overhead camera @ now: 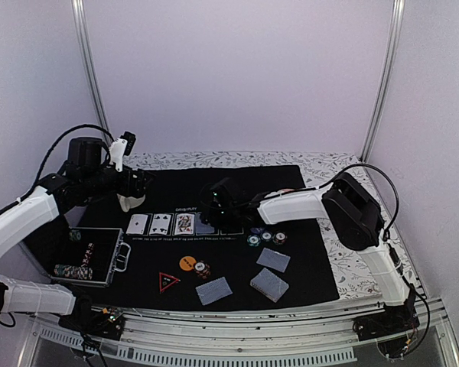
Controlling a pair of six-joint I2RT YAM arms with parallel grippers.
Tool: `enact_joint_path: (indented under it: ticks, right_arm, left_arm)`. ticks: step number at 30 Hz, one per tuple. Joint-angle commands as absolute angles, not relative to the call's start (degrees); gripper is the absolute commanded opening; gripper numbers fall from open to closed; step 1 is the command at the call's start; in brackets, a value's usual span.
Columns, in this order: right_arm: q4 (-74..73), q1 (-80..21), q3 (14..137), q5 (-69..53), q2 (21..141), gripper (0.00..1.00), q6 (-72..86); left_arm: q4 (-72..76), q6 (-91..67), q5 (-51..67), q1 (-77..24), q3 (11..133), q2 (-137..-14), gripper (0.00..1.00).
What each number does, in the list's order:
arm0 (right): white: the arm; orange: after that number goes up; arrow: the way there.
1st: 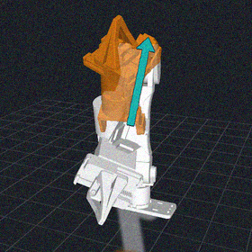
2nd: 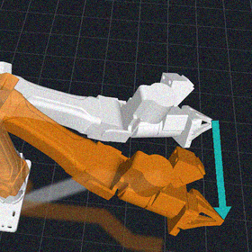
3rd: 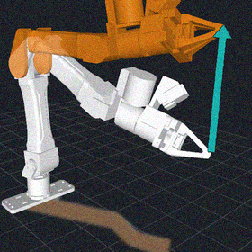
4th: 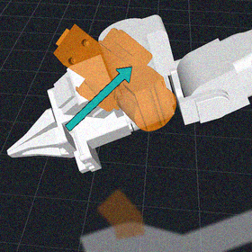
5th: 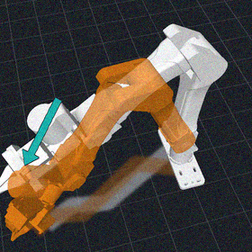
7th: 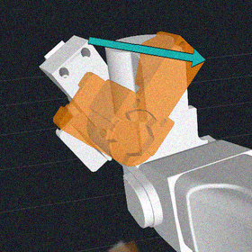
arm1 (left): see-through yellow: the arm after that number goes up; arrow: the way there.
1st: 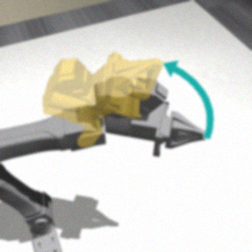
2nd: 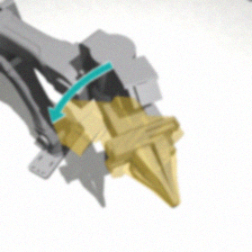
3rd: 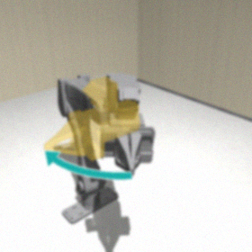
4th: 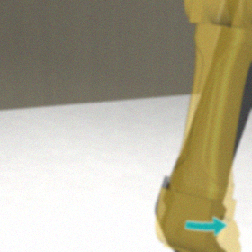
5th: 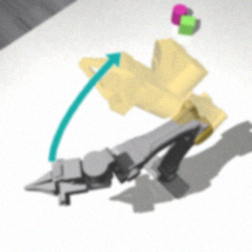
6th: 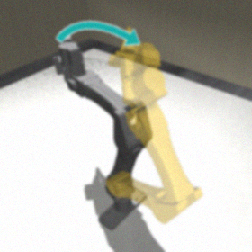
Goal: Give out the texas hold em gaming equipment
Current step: Place the poker card in the community card area, then adjust the poker card in the community card area.
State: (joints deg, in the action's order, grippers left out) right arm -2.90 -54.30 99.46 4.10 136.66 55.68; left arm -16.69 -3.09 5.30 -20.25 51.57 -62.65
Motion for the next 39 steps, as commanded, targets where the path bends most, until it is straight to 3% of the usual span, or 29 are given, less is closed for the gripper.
enact_joint_path:
  ticks: [1,4,8,21,29,33,39]
  right_arm:
    - [-6.5,-54.1,97.0,7.1,131.5,0.57,55.1]
    - [-6.1,-54.1,95.7,8.2,130.4,0.56,55.3]
    - [-5.5,-54.1,95.6,7.4,130.8,0.45,54.9]
    - [-5.3,-53.1,96.7,5.1,135.7,0.26,54.5]
    - [-5.1,-52.9,97.7,3.3,137.8,0.22,54.4]
    - [-4.9,-52.8,97.6,3.1,137.6,0.11,54.3]
    - [-4.7,-52.9,96.0,4.7,135.4,0.03,54.7]
  left_arm:
    - [-16.2,-2.9,5.7,-20.2,50.9,-62.8,0.93]
    - [-16.2,-2.9,5.7,-20.2,51.0,-62.8,0.93]
    - [-16.2,-2.9,5.8,-20.3,51.0,-62.8,0.93]
    - [-16.2,-2.8,5.9,-20.2,50.9,-62.7,0.93]
    - [-16.1,-2.8,5.8,-20.3,50.9,-62.8,0.93]
    - [-16.1,-2.8,5.9,-20.2,50.9,-62.8,0.93]
    - [-16.2,-2.7,5.6,-20.2,50.9,-62.7,0.93]
